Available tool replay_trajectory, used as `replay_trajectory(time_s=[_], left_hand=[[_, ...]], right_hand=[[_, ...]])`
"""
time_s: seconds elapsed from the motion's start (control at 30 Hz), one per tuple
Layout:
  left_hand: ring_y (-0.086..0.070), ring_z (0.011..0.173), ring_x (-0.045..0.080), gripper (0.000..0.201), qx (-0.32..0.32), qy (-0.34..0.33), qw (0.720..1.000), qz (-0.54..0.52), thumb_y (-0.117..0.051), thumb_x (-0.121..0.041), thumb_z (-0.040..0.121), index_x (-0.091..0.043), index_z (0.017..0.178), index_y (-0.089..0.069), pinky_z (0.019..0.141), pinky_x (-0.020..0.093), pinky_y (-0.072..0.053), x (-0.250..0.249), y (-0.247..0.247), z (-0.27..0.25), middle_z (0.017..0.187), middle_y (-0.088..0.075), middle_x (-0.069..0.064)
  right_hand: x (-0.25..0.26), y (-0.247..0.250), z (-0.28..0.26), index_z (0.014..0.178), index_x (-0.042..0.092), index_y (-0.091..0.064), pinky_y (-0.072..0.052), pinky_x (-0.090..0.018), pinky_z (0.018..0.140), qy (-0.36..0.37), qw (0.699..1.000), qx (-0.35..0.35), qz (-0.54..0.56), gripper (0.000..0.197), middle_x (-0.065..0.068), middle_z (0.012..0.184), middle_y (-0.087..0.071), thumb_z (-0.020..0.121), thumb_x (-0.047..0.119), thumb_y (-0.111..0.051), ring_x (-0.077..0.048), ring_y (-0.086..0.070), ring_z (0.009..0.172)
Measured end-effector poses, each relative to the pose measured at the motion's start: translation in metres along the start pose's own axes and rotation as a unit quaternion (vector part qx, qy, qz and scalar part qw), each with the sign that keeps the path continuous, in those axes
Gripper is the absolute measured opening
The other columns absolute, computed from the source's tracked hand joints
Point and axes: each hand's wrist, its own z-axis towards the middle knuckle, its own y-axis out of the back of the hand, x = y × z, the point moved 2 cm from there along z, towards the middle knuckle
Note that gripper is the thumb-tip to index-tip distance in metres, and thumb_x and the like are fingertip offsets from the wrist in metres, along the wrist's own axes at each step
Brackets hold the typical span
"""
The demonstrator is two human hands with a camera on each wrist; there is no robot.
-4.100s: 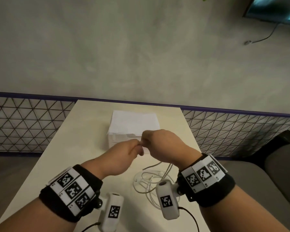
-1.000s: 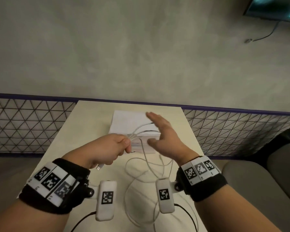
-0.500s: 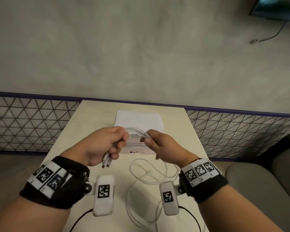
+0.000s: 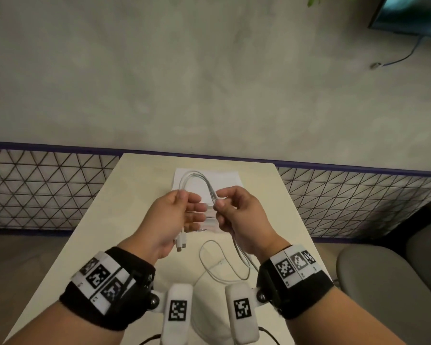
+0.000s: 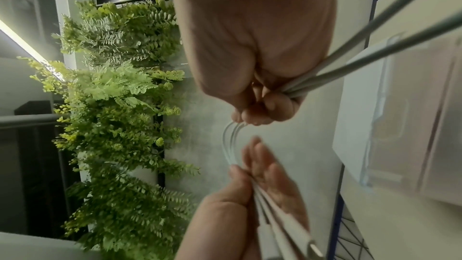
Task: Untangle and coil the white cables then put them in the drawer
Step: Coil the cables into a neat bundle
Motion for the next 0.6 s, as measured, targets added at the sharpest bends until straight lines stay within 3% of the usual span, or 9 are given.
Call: replay_trajectory(time_s=[0.1,0.2,0.3,0.37,0.47,0.6], left_hand=[[-0.074,0.083,0.024,0.036,0.011,0.018,0.999,-0.027,-0.032,-0.027,0.102,-0.005,0.100,-0.060,0.075,0.035,-0.059,0.007,-0.007,-0.003,0.098,-0.073,0.011],[-0.073,0.086,0.029,0.035,0.043,0.024,0.998,-0.048,-0.032,-0.029,0.102,-0.007,0.110,-0.059,0.081,0.043,-0.058,0.007,-0.010,-0.005,0.104,-0.072,0.012],[-0.073,0.087,0.029,0.034,0.061,0.019,0.998,-0.027,-0.031,-0.032,0.102,-0.017,0.113,-0.060,0.082,0.044,-0.057,0.009,-0.008,-0.007,0.105,-0.073,0.007],[-0.072,0.091,0.027,0.035,0.062,0.011,0.997,-0.037,-0.032,-0.030,0.102,-0.017,0.114,-0.062,0.085,0.044,-0.056,0.010,-0.007,-0.006,0.106,-0.073,0.008],[-0.071,0.086,0.023,0.033,0.052,0.010,0.997,-0.047,-0.036,-0.025,0.101,-0.012,0.112,-0.064,0.078,0.039,-0.057,0.013,-0.012,-0.003,0.101,-0.073,0.010],[-0.073,0.085,0.025,0.032,0.077,0.020,0.997,-0.008,-0.035,-0.021,0.102,-0.008,0.108,-0.063,0.066,0.031,-0.058,0.017,-0.015,-0.002,0.101,-0.072,0.014]], right_hand=[[0.010,-0.007,0.001,0.086,0.006,-0.057,-0.037,-0.022,0.042,0.002,0.999,-0.001,0.032,0.008,-0.006,0.060,-0.054,0.091,0.000,-0.055,-0.014,-0.046,0.046],[0.016,-0.012,0.003,0.087,0.007,-0.059,-0.039,-0.026,0.046,0.009,0.999,-0.014,0.038,0.007,-0.006,0.062,-0.054,0.091,0.003,-0.056,-0.014,-0.047,0.048],[0.017,-0.011,0.005,0.090,0.009,-0.062,-0.042,-0.028,0.051,0.009,0.998,-0.020,0.060,0.009,-0.010,0.069,-0.055,0.091,0.003,-0.055,-0.016,-0.049,0.053],[0.016,-0.011,0.004,0.094,0.006,-0.063,-0.045,-0.029,0.054,0.002,0.997,-0.009,0.072,0.012,-0.010,0.071,-0.057,0.091,0.001,-0.053,-0.017,-0.051,0.057],[0.015,-0.014,0.000,0.096,0.003,-0.062,-0.051,-0.027,0.055,-0.022,0.994,0.017,0.106,0.014,-0.009,0.068,-0.062,0.091,-0.003,-0.051,-0.016,-0.056,0.054],[0.018,-0.014,0.001,0.095,0.005,-0.063,-0.053,-0.034,0.057,-0.037,0.989,0.016,0.140,0.012,-0.010,0.065,-0.065,0.090,-0.002,-0.055,-0.016,-0.063,0.054]])
